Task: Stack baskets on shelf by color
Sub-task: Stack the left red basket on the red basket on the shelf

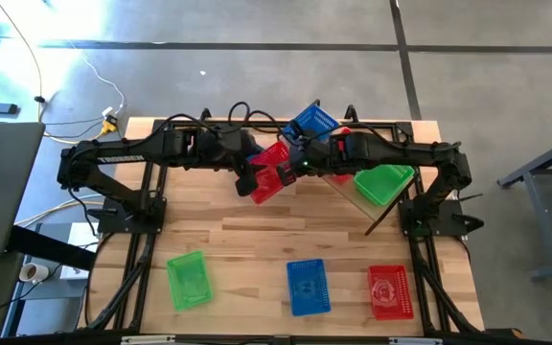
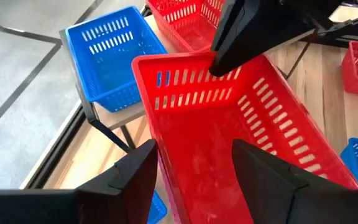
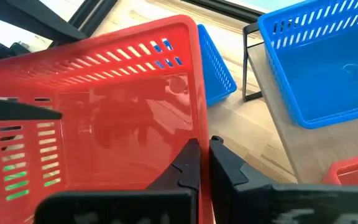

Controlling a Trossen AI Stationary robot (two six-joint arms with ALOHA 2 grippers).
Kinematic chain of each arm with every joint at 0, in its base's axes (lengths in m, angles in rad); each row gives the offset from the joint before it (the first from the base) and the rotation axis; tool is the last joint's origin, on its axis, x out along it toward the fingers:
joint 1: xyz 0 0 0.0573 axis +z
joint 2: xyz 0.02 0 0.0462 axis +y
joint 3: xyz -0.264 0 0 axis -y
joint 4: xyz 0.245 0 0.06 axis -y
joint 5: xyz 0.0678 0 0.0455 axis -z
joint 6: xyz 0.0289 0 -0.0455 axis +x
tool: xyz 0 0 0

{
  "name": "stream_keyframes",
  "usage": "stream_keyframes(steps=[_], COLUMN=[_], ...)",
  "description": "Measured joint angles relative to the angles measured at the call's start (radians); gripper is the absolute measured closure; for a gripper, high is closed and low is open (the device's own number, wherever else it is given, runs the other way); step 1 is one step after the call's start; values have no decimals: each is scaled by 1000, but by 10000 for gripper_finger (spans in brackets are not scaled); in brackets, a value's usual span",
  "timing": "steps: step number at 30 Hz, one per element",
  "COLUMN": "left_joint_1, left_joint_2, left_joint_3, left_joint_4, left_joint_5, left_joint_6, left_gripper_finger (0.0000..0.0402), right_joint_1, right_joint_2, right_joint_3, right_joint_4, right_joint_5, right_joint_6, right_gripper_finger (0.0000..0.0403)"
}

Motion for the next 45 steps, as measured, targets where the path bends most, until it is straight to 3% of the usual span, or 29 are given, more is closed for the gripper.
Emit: stream_keyframes(steps=[16,34,45], left_joint_1=[13,14,14], left_joint_2=[-45,-118,-118], left_joint_3=[0,0,0], left_joint_4=[-10,-17,-17], left_joint_5=[3,0,-58], left_joint_6=[29,29,30], left_gripper_finger=[206,205,204], right_joint_1=[-10,-109,-179], right_joint_2=[-1,-2,-104], right_joint_3=[3,305,321], right_joint_4=[-14,-401,-517], right_joint_5=[-10,-4,11], right_joint_6=[-27,-289,-404], right_gripper_finger=[403,403,403])
